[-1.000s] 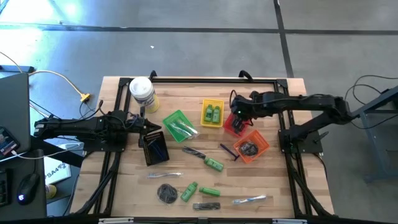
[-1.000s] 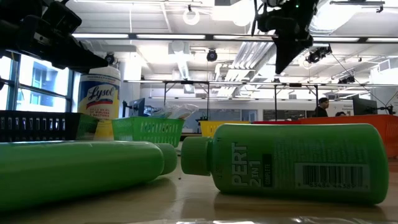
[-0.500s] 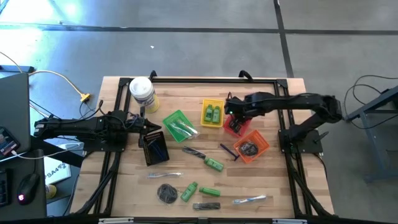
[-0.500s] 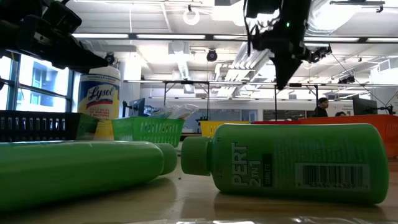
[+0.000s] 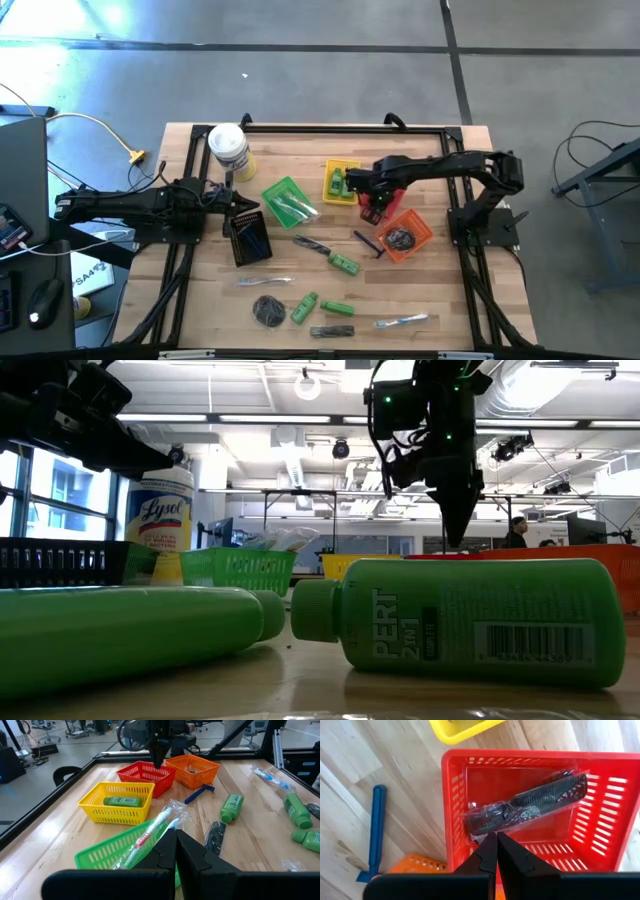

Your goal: Pick & Place Travel size toiletries

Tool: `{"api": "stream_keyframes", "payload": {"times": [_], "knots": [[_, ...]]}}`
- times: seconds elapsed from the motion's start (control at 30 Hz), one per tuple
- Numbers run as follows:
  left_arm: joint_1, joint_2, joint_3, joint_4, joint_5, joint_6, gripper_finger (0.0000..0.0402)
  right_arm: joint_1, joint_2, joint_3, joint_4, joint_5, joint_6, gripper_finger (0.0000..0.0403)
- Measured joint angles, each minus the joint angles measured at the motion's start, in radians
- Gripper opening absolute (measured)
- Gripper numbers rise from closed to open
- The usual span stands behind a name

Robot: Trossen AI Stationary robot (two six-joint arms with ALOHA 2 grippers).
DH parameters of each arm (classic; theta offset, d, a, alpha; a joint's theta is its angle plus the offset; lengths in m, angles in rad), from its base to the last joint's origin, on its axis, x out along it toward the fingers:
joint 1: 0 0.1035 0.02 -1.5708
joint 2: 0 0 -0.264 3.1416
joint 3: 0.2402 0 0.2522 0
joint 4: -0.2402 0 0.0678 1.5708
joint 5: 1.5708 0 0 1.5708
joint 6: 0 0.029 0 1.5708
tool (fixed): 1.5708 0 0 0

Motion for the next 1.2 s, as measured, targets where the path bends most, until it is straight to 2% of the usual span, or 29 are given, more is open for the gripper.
{"api": "stream_keyframes", "payload": {"times": [0.2,0.27,0.57,0.7,0.83,0.9,1.1,1.2], "knots": [[0.0,0.0,0.0,0.0,0.0,-0.004,0.0,0.008,-0.006,0.0,0.037,0.013,-0.051,0.0004],[0.0,0.0,0.0,0.0,0.0,-0.005,0.0,0.034,-0.049,-0.002,0.063,0.045,-0.076,0.0004],[0.0,0.0,0.0,-0.007,0.0,-0.032,0.0,0.263,-0.563,-0.022,0.314,0.07,-0.169,0.0004],[0.0,0.0,0.0,0.0,-0.003,-0.052,0.0,0.302,-0.758,-0.148,0.523,-0.013,-0.197,0.0004],[0.0,0.0,0.0,0.031,-0.004,-0.055,0.0,0.299,-0.873,-0.309,0.644,-0.067,-0.189,0.0004],[0.0,0.0,0.0,0.039,-0.005,-0.05,0.0,0.298,-0.898,-0.396,0.738,-0.104,-0.19,0.0004],[0.0,0.0,0.0,0.028,-0.006,-0.025,0.0,0.299,-0.9,-0.639,1.167,-0.339,-0.25,0.0004],[0.0,0.0,0.0,0.018,-0.023,-0.012,0.0,0.299,-0.892,-0.724,1.339,-0.388,-0.269,0.0004]]}}
